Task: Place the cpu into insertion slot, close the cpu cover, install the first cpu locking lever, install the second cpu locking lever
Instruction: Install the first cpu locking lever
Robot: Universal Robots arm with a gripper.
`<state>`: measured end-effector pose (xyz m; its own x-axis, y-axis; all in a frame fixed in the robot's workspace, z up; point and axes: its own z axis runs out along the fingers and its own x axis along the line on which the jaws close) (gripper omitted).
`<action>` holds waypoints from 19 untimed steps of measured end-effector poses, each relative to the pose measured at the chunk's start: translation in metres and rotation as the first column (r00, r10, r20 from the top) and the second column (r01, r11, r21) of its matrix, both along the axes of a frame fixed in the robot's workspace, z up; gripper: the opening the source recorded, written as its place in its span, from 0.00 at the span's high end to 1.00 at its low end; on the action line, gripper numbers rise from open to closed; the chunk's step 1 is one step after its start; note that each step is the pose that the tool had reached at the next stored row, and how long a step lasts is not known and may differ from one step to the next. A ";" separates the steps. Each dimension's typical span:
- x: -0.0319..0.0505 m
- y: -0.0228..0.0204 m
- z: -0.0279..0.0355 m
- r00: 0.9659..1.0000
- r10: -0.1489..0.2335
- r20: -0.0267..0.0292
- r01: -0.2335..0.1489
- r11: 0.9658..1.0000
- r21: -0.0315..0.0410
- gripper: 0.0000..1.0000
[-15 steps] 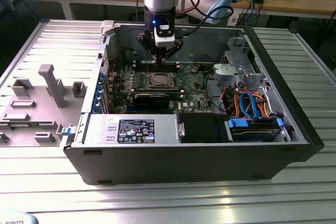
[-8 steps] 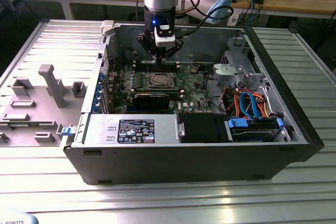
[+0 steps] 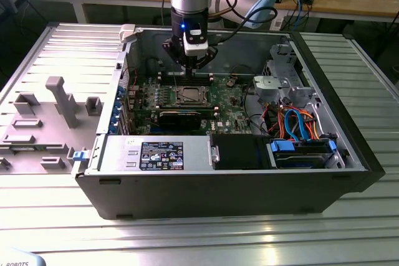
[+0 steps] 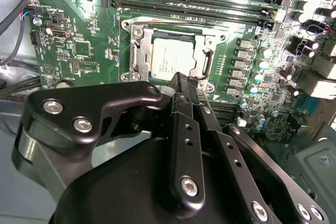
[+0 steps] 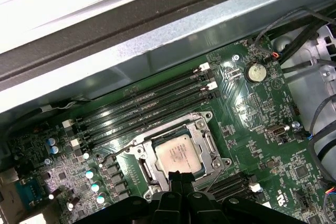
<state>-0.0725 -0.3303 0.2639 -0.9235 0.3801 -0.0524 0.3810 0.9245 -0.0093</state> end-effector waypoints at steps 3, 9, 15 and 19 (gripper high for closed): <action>-0.0001 0.0000 0.0000 0.998 0.066 0.000 -0.066 0.998 0.000 0.89; -0.0001 0.0000 -0.0002 0.977 0.214 0.000 -0.214 0.977 0.000 0.89; -0.0002 0.0000 -0.0003 0.906 0.424 0.000 -0.424 0.906 -0.001 0.89; -0.0124 0.0000 -0.0004 0.890 0.457 0.000 -0.457 0.890 -0.001 0.89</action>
